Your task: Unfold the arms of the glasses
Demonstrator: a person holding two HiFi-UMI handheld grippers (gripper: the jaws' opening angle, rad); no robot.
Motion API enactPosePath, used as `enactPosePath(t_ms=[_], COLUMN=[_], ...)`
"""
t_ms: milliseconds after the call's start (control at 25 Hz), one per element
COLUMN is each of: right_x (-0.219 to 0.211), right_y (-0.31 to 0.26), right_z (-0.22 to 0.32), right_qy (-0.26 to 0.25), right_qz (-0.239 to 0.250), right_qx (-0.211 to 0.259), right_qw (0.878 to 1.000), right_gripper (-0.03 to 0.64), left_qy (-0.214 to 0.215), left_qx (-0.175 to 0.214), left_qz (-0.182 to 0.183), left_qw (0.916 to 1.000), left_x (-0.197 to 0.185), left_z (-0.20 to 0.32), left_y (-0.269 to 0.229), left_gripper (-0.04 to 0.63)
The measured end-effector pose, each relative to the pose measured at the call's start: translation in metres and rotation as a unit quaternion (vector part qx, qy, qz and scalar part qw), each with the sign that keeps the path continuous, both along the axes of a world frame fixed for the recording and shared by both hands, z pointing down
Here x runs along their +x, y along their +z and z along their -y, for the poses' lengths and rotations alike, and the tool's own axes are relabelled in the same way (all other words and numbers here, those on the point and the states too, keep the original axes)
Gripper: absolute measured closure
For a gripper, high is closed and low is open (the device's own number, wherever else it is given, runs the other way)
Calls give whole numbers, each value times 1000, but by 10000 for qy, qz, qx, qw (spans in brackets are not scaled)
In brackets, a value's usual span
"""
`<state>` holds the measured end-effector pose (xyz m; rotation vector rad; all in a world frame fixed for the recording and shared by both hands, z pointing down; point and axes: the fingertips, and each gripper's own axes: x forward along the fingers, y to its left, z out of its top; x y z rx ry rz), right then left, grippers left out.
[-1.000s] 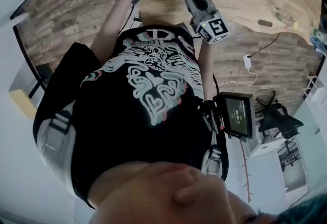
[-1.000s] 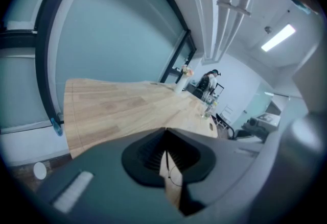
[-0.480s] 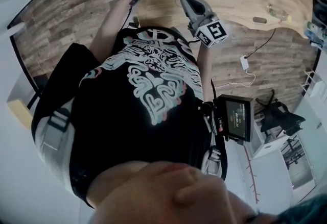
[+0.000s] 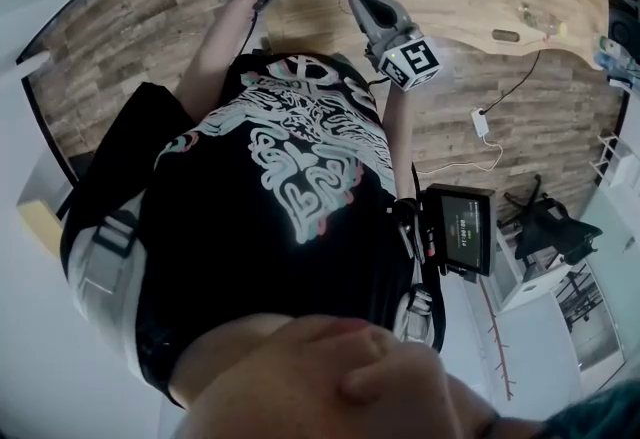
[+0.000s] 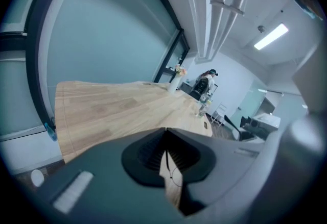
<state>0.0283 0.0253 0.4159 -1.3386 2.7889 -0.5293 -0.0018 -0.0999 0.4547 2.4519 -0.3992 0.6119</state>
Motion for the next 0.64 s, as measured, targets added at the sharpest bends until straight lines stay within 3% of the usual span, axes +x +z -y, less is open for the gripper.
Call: enactPosePath(t_ms=[640], right_x=[0], right_y=[0], right_z=[2], right_qy=[43], right_qz=[-112], right_qx=[34], right_qw=[9999], right_gripper=[615], left_qy=[-100], left_qx=[256], left_qz=[101], left_qw=[9996], left_x=[0], left_z=[0], left_y=[-5], left_gripper=[603])
